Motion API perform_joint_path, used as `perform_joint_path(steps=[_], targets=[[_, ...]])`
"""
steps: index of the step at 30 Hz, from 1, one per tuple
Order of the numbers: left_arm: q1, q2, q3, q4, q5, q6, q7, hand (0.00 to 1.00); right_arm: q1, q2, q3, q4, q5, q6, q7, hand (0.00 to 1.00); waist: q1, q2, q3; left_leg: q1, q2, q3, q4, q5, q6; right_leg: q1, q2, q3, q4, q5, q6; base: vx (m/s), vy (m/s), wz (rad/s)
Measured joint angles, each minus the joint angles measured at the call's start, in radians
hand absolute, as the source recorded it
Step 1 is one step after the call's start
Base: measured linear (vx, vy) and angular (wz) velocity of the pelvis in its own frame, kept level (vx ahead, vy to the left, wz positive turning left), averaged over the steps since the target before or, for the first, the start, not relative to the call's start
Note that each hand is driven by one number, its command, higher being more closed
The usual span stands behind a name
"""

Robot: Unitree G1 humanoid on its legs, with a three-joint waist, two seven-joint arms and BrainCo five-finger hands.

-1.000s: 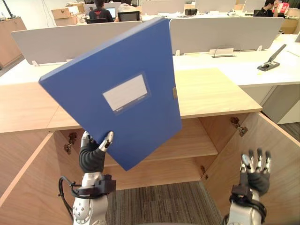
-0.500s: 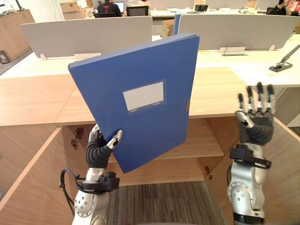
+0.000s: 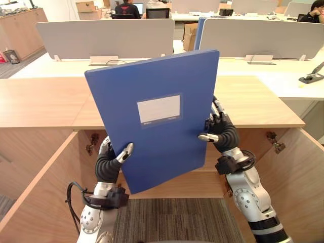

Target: Walk over to the cabinet, pick up the folder, carry it to the office cabinet, place the folder inside the office cabinet, then close the office cabinet door

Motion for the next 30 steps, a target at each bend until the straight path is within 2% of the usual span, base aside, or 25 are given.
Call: perform_joint_path(steps=[6,11,15,16,20,24,25,27,30], targets=[[0.006,0.027,-0.007,0.000,-0.039,-0.013,0.001,1.00,-0.098,-0.074,0.084,0.073,0.000,0.000,0.002,0.00,0.007,0.000,0.000,-0.001,-0.005,-0.003,0.000,0.004,0.005,0.000,-0.005,-0.003,0.002,0.000,0.000,-0.01,0.002,0.01],[0.006,0.069,-0.008,0.000,-0.088,-0.062,0.006,1.00,-0.224,-0.161,0.193,0.118,0.002,-0.001,0.001,0.00,0.015,0.001,0.000,-0.004,-0.006,-0.010,0.000,0.008,0.006,0.000,-0.005,-0.009,0.003,0.000,0.000,0.00,-0.002,0.03],[0.006,0.096,-0.013,-0.001,-0.129,-0.082,0.006,1.00,-0.275,-0.178,0.229,0.141,0.020,-0.001,0.000,0.00,0.019,0.001,0.000,-0.015,-0.006,-0.021,0.004,0.015,0.006,-0.004,-0.005,-0.024,0.003,0.001,0.000,-0.01,-0.009,0.11],[0.007,0.110,-0.015,-0.001,-0.154,-0.085,0.006,1.00,-0.302,-0.191,0.258,0.162,0.041,-0.002,0.000,1.00,0.021,0.001,0.000,-0.016,-0.006,-0.026,0.004,0.018,0.006,-0.004,-0.004,-0.028,0.004,0.001,-0.001,-0.01,-0.006,0.08],[0.009,0.151,-0.015,-0.001,-0.197,-0.091,0.006,1.00,-0.344,-0.204,0.309,0.197,0.091,-0.004,0.001,1.00,0.027,0.001,0.000,-0.017,-0.005,-0.031,0.004,0.021,0.005,-0.004,-0.003,-0.031,0.007,0.000,-0.001,-0.01,-0.004,0.03],[0.015,0.201,-0.014,0.000,-0.239,-0.117,0.006,1.00,-0.418,-0.296,0.422,0.197,0.212,-0.002,0.006,1.00,0.033,0.001,0.000,-0.021,-0.006,-0.039,0.000,0.024,0.006,-0.004,-0.004,-0.039,0.009,-0.002,-0.005,-0.02,0.001,0.06],[0.015,0.203,-0.014,0.000,-0.239,-0.123,0.006,0.00,-0.438,-0.317,0.440,0.196,0.238,-0.002,0.013,1.00,0.034,0.001,-0.001,-0.024,-0.007,-0.044,0.000,0.026,0.006,-0.004,-0.005,-0.043,0.009,-0.002,-0.005,-0.02,0.000,0.11],[0.015,0.212,-0.015,0.000,-0.239,-0.125,0.006,0.00,-0.456,-0.334,0.456,0.196,0.254,-0.002,0.014,1.00,0.033,0.000,-0.003,-0.030,-0.007,-0.051,0.001,0.029,0.006,-0.006,-0.005,-0.051,0.009,-0.002,-0.005,-0.02,-0.007,0.13],[0.014,0.273,-0.060,-0.001,-0.237,-0.129,-0.023,0.00,-0.471,-0.375,0.472,0.196,0.270,0.005,0.024,1.00,0.044,-0.001,-0.005,-0.035,-0.005,-0.056,0.004,0.032,0.006,-0.008,-0.003,-0.056,0.009,0.001,-0.003,-0.01,-0.008,0.05]])
